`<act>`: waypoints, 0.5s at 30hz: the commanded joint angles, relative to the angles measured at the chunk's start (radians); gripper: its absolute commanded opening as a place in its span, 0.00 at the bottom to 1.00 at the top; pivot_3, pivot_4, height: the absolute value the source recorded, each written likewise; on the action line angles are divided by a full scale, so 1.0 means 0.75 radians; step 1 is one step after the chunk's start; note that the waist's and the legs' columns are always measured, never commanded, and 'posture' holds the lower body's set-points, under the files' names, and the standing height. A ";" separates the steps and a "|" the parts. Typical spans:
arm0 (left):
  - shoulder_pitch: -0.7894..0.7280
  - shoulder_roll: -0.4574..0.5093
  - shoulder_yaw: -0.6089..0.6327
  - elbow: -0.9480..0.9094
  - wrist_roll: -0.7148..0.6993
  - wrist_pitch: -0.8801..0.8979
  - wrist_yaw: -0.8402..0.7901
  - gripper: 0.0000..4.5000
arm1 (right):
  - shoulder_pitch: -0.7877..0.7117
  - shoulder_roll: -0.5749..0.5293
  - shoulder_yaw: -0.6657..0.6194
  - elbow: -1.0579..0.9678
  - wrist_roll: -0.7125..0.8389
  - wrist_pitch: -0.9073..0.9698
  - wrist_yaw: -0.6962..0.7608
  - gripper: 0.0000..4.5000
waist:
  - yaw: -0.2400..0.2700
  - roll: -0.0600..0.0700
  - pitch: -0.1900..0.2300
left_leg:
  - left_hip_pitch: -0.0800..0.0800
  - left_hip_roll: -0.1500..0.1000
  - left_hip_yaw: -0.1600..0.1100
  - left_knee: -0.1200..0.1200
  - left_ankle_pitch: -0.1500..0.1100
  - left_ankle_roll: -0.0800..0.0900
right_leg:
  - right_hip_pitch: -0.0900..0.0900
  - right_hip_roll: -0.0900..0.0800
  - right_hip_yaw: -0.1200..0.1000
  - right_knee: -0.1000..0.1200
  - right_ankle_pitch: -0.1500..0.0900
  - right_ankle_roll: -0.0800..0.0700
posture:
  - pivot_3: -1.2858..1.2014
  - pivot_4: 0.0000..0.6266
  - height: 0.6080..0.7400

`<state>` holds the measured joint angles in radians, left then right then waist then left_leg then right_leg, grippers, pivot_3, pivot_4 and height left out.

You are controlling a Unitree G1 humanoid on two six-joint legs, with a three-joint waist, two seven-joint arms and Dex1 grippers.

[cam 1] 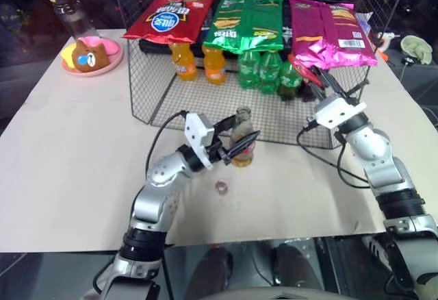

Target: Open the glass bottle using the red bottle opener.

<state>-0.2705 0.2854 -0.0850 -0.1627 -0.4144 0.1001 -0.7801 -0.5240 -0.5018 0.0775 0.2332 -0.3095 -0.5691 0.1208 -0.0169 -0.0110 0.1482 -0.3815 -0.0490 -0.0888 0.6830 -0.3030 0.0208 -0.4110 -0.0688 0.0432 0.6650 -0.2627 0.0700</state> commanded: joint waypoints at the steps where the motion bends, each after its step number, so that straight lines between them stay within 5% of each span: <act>1: -0.001 0.004 0.003 -0.039 -0.003 -0.008 -0.002 0.64 | 0.001 -0.002 -0.043 -0.064 0.026 -0.002 -0.005 0.00 | 0.000 0.000 0.000 | 0.000 0.000 0.000 0.000 0.000 0.000 | 0.000 0.000 0.000 0.000 0.000 0.000 | 0.52 0.24 1.00; 8: 0.038 0.030 0.018 -0.094 -0.027 0.012 -0.012 0.64 | 0.063 0.001 -0.075 -0.129 0.122 0.016 0.035 0.00 | 0.000 0.000 0.000 | 0.000 0.000 0.000 0.000 0.000 0.000 | 0.000 0.000 0.000 0.000 0.000 0.000 | 0.52 0.24 1.00; 15: 0.168 0.122 0.043 -0.179 -0.045 0.029 -0.049 0.64 | 0.293 -0.007 -0.050 -0.377 0.474 0.284 0.324 0.00 | 0.001 0.000 0.000 | 0.000 0.001 0.000 -0.002 0.000 0.000 | 0.000 0.000 0.000 -0.002 0.000 0.000 | 0.52 0.24 1.00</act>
<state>-0.1726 0.3589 -0.0595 -0.2736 -0.4464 0.1205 -0.8010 -0.3203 -0.5028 0.0503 0.0384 -0.0327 -0.4073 0.3145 -0.0160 -0.0107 0.1482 -0.3812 -0.0479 -0.0888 0.6811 -0.3031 0.0209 -0.4108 -0.0690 0.0435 0.6636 -0.2628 0.0700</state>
